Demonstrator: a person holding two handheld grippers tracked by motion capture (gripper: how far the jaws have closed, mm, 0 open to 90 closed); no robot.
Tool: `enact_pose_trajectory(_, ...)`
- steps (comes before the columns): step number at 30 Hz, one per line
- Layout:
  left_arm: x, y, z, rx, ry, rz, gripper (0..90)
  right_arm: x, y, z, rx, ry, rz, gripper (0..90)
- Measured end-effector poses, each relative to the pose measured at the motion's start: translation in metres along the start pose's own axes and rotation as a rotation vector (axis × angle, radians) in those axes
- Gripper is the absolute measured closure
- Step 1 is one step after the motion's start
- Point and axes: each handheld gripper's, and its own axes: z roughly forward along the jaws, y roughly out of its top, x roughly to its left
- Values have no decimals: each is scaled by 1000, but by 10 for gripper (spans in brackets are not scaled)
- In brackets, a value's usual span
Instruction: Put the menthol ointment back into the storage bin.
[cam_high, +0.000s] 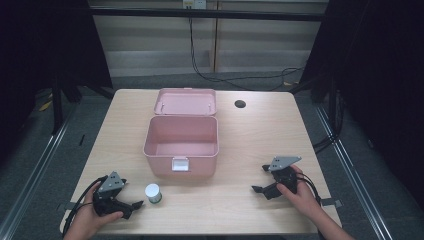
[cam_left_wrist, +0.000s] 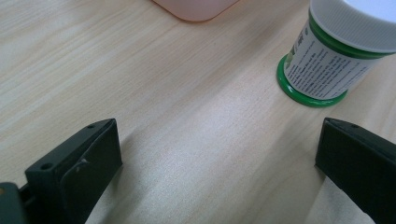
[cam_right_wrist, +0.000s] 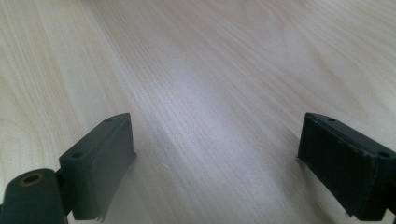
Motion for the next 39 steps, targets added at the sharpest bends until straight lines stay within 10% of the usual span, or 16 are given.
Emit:
enact_pose_trajectory(9,-2,3,0,30,-2,-15,3,0,0,0,0,0,0,99)
enact_pose_trajectory(15,-4,15,-6,126,-25,5,160,0,0,0,0,0,0,99)
enact_pose_trajectory(29,-17,51,-14,461,-96,54,222,0,0,0,0,0,0,99)
enact_pose_trajectory(39,-23,85,-15,534,-115,88,237,0,0,0,0,0,0,99)
